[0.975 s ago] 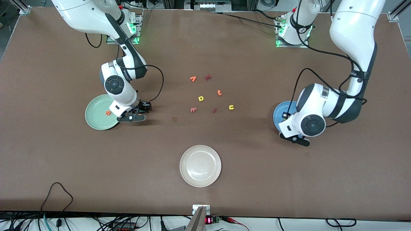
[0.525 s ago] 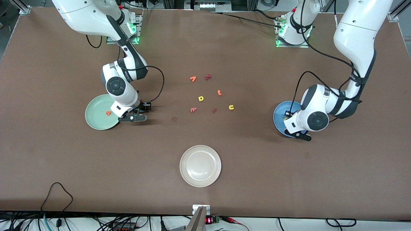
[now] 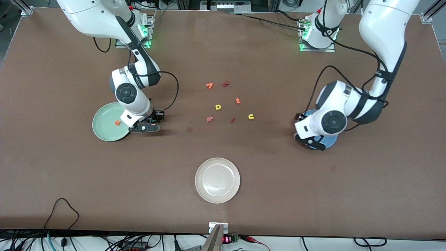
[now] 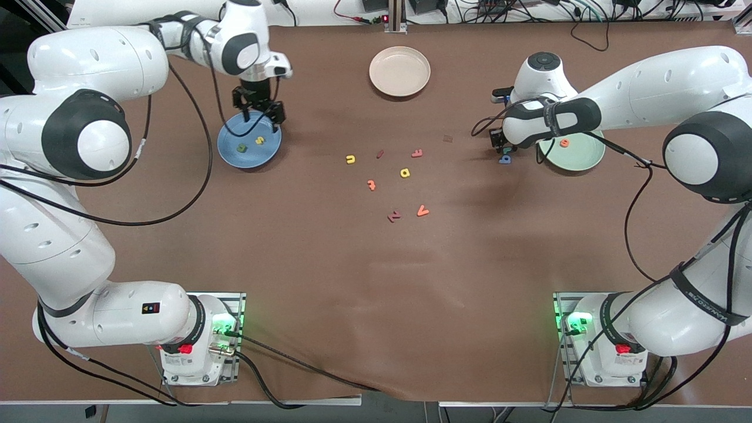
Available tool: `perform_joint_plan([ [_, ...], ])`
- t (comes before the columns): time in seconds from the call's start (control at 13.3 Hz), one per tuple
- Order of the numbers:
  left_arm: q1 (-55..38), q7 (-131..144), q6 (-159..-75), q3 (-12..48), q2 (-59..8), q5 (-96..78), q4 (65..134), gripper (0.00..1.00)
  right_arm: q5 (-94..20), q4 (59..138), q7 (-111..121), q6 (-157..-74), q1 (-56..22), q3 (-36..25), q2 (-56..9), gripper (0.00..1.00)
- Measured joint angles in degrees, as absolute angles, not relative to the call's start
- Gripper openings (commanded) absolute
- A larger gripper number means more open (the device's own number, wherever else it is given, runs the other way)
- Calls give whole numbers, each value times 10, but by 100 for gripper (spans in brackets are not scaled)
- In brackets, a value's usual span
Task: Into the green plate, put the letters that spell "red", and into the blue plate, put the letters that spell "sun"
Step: 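Place U on blue plate with the left gripper while the right gripper grasps teal, then grasp yellow U with the left gripper while the right gripper places teal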
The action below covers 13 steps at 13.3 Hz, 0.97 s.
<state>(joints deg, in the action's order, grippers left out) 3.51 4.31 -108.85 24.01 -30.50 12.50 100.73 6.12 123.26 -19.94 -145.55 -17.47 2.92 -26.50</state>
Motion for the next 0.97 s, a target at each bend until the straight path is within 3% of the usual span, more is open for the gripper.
perform_joint_plan([
  [0.3,-7,201,-1104,255,-321,61,999,100,61,1232,-201,-1455,-175,30,-264,16],
  [0.82,-127,429,-1265,254,-387,96,1010,100,62,1218,-197,-1425,-166,23,-247,14],
  [0.9,-127,442,-1291,253,-390,110,1024,97,63,1209,-188,-1398,-158,21,-233,14],
  [0.97,-127,449,-1318,252,-391,114,1040,88,63,1200,-165,-1371,-144,21,-216,14],
])
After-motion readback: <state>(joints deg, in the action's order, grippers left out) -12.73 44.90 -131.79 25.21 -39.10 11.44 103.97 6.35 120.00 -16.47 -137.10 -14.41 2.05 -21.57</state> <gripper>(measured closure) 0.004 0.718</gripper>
